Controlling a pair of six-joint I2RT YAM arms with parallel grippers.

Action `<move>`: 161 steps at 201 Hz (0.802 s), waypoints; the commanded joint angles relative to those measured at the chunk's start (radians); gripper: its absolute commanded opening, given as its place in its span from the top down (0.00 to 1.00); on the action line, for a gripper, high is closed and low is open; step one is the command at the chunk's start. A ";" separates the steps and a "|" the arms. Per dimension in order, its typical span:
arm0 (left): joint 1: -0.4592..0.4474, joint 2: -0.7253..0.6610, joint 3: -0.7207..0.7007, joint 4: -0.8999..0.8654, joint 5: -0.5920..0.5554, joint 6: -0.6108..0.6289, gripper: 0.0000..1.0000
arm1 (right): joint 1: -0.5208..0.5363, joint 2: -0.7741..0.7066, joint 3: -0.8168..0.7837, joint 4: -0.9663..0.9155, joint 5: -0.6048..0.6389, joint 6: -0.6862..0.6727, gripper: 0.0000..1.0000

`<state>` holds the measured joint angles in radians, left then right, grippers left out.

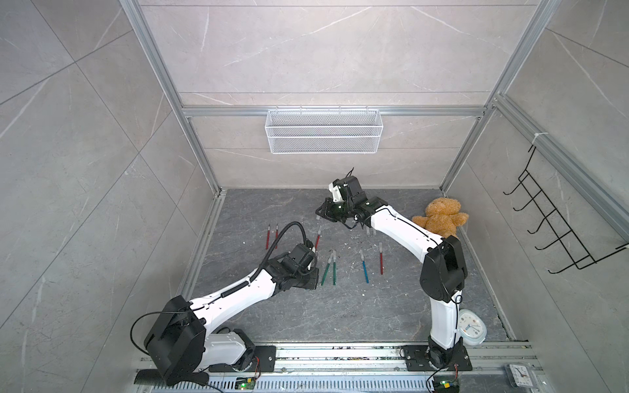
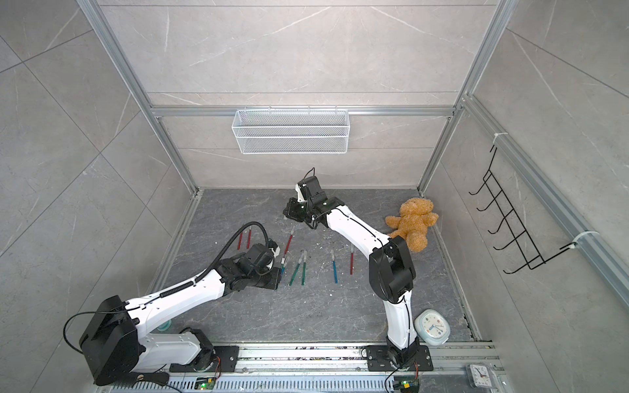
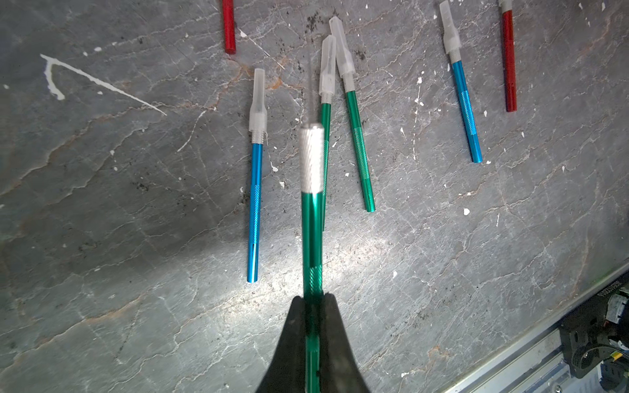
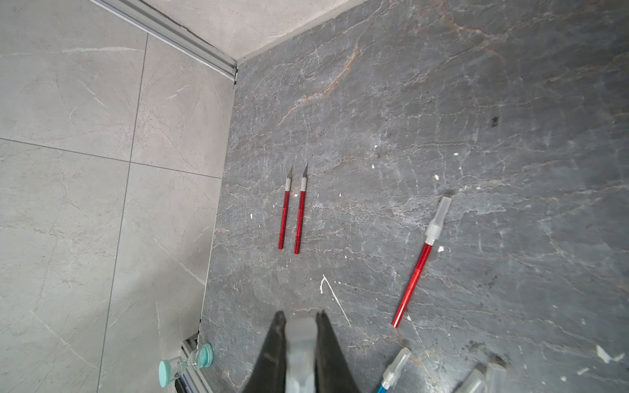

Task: Remove protective caps from carving knives
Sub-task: Remove the protective sleeve from the carving knife, then place the carving knife at the center of the board.

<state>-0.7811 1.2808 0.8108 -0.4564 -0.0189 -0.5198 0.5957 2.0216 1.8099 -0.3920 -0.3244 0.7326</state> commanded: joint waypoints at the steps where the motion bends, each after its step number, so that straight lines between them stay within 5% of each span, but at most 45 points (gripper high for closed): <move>1: 0.002 -0.048 0.017 -0.035 -0.105 0.008 1.00 | -0.017 -0.031 -0.032 -0.008 0.032 -0.035 1.00; 77: 0.187 0.091 0.211 -0.209 -0.180 -0.004 1.00 | -0.023 -0.280 -0.408 0.076 0.096 -0.111 1.00; 161: 0.365 0.431 0.480 -0.284 -0.149 0.048 1.00 | 0.008 -0.457 -0.752 0.241 0.084 -0.161 1.00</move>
<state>-0.4503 1.6485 1.2190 -0.6975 -0.1787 -0.5041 0.5884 1.5826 1.1355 -0.2340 -0.2424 0.6086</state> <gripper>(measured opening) 0.075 0.148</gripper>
